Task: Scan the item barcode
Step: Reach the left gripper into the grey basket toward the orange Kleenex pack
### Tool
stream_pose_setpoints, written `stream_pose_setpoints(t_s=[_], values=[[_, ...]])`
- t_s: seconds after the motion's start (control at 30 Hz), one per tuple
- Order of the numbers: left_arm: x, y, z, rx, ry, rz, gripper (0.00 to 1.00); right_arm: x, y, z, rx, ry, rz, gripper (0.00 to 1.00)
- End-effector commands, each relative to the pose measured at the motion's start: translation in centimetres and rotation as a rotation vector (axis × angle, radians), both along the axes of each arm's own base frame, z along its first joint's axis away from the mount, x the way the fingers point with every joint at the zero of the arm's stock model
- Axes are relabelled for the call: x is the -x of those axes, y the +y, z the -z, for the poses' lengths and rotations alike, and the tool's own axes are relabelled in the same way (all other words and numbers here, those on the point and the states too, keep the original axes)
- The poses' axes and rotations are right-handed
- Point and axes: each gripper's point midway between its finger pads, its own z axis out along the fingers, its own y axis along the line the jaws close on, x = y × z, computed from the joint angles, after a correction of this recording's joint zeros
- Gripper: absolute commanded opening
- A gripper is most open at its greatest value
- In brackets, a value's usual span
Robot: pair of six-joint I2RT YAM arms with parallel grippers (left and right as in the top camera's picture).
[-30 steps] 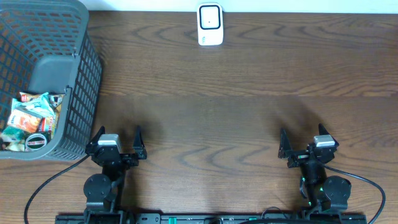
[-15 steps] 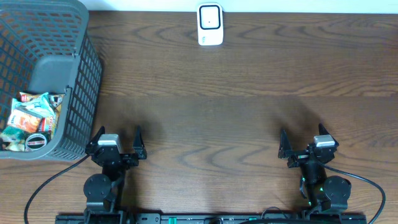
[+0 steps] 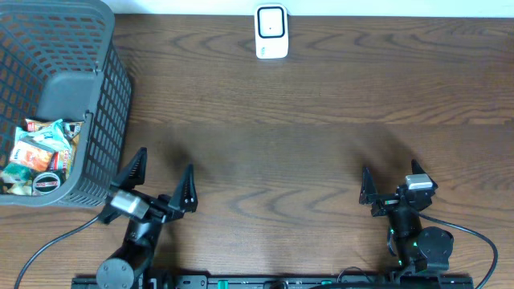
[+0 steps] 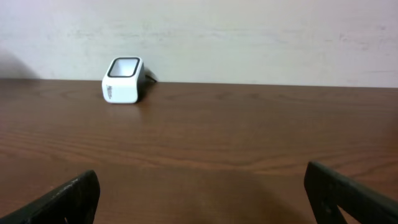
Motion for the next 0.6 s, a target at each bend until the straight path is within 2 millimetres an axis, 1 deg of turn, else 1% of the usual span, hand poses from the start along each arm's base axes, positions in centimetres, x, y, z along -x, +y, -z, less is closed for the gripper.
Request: stream_pose_setpoints(t_s=[0.0, 0.07, 0.13, 0.2, 0.27, 0.3, 0.37, 0.47, 0.57], values=[[1.4, -0.5, -3.1, 0.094, -0.016, 0.086, 0.98, 0.0, 0.2, 0.0, 0.011, -0.002, -0.008, 0.99], [1.6, -0.6, -4.3, 0.110, 0.012, 0.097, 0.97, 0.0, 0.2, 0.0, 0.011, -0.001, -0.008, 0.99], [1.9, -1.2, -5.6, 0.095, 0.046, 0.130, 0.98, 0.0, 0.2, 0.1, 0.011, -0.001, -0.008, 0.99], [1.8, -2.2, -6.9, 0.080, 0.116, 0.188, 0.98, 0.0, 0.2, 0.1, 0.011, -0.001, -0.008, 0.99], [1.5, -3.4, -7.6, 0.059, 0.217, 0.258, 0.97, 0.0, 0.2, 0.1, 0.011, -0.001, -0.008, 0.99], [1.2, -4.3, -7.9, 0.046, 0.304, 0.314, 0.97, 0.0, 0.2, 0.1, 0.011, -0.001, -0.008, 0.99], [1.2, -5.8, -8.7, 0.000, 0.399, 0.410, 0.98, 0.0, 0.2, 0.1, 0.011, -0.001, -0.008, 0.99], [1.6, -8.0, -11.0, -0.055, 0.469, 0.582, 0.98, 0.0, 0.2, 0.1, 0.011, -0.001, -0.008, 0.99], [1.9, -9.4, -14.2, -0.094, 0.449, 0.713, 0.98, 0.0, 0.2, 0.1, 0.011, -0.001, -0.008, 0.99]])
